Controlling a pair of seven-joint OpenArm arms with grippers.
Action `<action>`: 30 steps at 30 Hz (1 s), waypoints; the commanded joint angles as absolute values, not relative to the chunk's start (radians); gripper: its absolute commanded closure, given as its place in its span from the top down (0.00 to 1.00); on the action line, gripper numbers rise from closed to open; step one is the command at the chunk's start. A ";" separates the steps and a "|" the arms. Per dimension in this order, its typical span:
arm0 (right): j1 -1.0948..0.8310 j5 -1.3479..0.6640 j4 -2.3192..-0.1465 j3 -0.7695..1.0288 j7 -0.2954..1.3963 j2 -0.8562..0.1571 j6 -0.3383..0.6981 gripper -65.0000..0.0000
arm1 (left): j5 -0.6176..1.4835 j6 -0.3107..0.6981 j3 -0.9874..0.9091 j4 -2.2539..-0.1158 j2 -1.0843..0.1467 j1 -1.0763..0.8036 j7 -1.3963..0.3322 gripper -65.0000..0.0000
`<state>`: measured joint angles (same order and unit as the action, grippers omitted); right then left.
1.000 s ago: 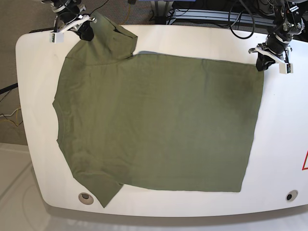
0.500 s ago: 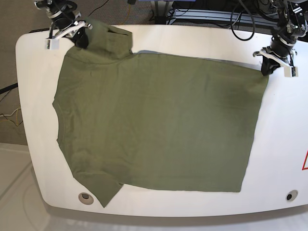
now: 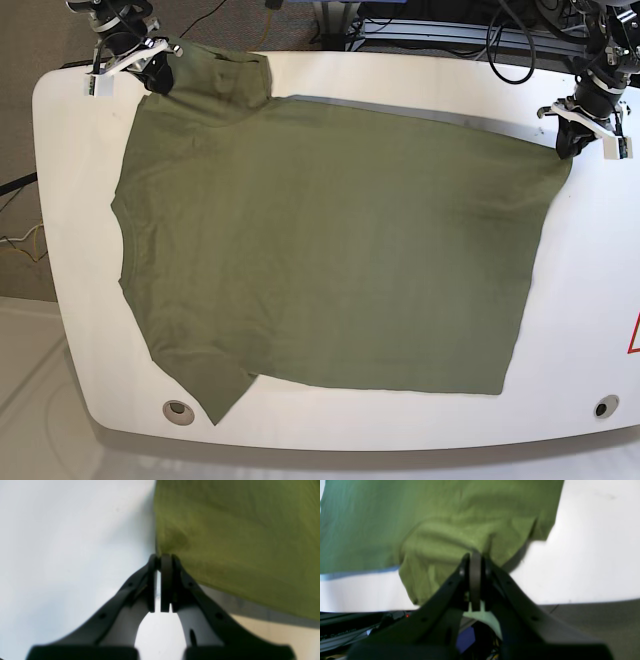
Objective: Fold the T-shirt properly
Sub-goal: 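Lift the gripped edge and pull it over the shirt toward the hem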
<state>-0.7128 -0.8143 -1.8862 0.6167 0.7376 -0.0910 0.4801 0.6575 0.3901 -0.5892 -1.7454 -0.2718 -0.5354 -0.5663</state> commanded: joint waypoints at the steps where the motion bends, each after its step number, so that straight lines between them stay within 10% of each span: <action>1: -0.715 -0.834 -1.917 0.608 0.718 -0.084 0.489 0.00 | 0.668 0.406 -0.607 -1.797 -0.276 -0.539 -0.564 0.00; 30: -0.314 -0.839 -1.854 0.568 0.757 -0.135 0.486 0.00 | 0.640 0.412 -0.540 -1.707 -0.280 -0.191 -0.603 0.00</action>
<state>-0.3298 -0.8207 -1.8496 0.5644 0.7761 -0.1196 0.4774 0.6228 0.4057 -0.5285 -1.6958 -0.2626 -0.2176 -0.6353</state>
